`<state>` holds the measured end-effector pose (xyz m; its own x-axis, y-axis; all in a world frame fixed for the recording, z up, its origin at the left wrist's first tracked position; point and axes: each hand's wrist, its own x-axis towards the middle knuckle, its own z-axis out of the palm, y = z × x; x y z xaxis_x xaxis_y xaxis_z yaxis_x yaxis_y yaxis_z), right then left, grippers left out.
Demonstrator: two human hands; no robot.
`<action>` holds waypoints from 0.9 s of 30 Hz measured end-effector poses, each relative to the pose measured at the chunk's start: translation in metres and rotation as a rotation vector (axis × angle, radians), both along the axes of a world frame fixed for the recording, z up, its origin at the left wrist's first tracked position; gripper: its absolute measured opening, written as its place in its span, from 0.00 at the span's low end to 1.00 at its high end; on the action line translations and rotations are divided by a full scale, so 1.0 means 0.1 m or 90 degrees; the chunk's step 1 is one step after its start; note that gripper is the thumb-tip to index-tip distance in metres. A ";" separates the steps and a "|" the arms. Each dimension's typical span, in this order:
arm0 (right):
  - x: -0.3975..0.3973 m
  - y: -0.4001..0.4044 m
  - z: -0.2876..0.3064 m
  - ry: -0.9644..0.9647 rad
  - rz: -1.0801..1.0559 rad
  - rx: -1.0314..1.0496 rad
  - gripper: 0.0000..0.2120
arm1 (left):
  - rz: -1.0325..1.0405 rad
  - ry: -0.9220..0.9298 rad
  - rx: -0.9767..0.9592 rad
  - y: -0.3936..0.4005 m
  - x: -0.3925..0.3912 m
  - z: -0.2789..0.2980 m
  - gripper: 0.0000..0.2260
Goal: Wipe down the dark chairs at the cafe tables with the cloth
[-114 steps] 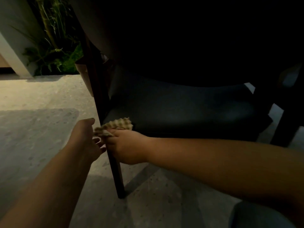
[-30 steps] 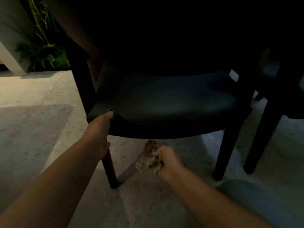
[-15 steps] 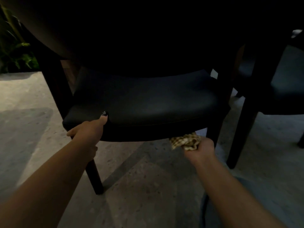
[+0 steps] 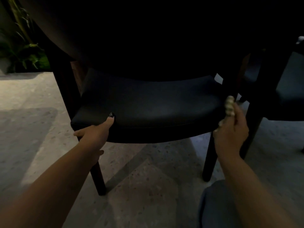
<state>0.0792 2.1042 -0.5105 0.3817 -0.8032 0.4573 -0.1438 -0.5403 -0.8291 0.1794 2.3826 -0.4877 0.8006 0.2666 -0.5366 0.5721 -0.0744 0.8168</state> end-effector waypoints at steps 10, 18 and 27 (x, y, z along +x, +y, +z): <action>0.26 1.04 -0.18 0.065 0.251 -0.347 0.21 | 0.047 -0.009 -0.229 0.47 -0.01 0.09 0.18; 0.63 2.01 -0.04 0.105 0.489 -0.428 0.22 | 0.095 -0.011 -0.254 0.72 -0.01 0.16 0.29; 0.93 2.38 0.08 0.191 0.726 -0.560 0.21 | 0.092 -0.028 -0.264 0.70 -0.03 0.30 0.30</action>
<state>0.1726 2.3423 -0.5028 0.7706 0.4801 0.4191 0.5935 -0.7802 -0.1975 0.1763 2.4526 -0.4578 0.7955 0.1469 -0.5879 0.5165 0.3431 0.7846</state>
